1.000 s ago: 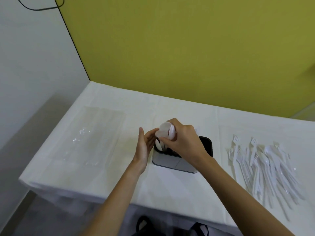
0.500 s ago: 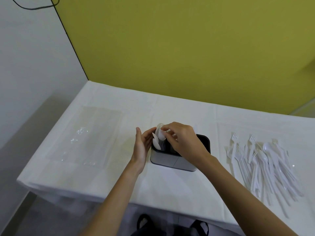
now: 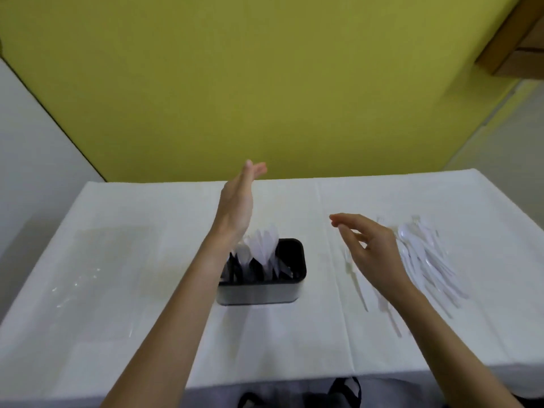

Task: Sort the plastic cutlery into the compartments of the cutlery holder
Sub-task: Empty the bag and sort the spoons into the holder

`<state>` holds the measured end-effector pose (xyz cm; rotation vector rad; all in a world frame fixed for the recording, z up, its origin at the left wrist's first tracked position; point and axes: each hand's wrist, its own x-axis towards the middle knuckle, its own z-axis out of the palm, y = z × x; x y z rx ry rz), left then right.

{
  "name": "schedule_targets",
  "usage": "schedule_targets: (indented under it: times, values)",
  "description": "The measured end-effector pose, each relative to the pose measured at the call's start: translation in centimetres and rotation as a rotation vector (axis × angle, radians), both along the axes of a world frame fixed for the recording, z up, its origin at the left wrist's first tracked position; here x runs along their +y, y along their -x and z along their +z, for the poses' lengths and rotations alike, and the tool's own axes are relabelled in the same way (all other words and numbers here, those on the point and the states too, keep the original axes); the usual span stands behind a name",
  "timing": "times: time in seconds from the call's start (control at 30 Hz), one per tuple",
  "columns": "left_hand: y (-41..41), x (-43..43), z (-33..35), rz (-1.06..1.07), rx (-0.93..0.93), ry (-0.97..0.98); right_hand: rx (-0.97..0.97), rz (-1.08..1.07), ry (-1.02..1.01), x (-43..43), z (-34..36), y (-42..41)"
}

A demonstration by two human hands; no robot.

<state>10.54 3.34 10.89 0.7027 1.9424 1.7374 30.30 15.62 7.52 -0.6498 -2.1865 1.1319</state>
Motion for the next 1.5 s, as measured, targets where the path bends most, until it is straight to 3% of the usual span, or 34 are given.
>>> schedule_targets:
  times: [0.23,0.37,0.47,0.57,0.7,0.97,1.23,1.5]
  values:
    - [-8.7,10.8,-1.2,-0.241,0.020,0.161,-0.119,-0.267,0.049,7.5,-4.0,-9.3]
    - [-13.4,14.7,-6.3,-0.314,0.051,0.432,-0.235,-0.372,0.079,11.6,-6.9,-14.6]
    - [-15.2,15.2,-11.0,-0.273,0.025,0.611,-0.321,-0.362,0.079,13.6,-8.6,-16.5]
    - [-17.1,15.3,-13.6,-0.171,0.130,0.739,-0.382,-0.314,0.120,15.5,-9.9,-17.6]
    - [-18.6,16.4,-14.2,-0.070,0.275,0.710,-0.423,-0.216,0.145,17.7,-10.9,-16.9]
    - [-19.6,22.3,-14.4,-0.245,0.496,0.599,-0.685,0.013,-0.073,18.6,-11.7,-14.1]
    - [-19.2,27.2,-15.3,-0.377,0.461,0.766,-0.728,-0.052,-0.105,17.9,-12.5,-16.5]
    - [-20.2,24.3,-15.4,-0.175,0.508,0.728,-0.724,-0.173,-0.001,18.1,-12.0,-15.7]
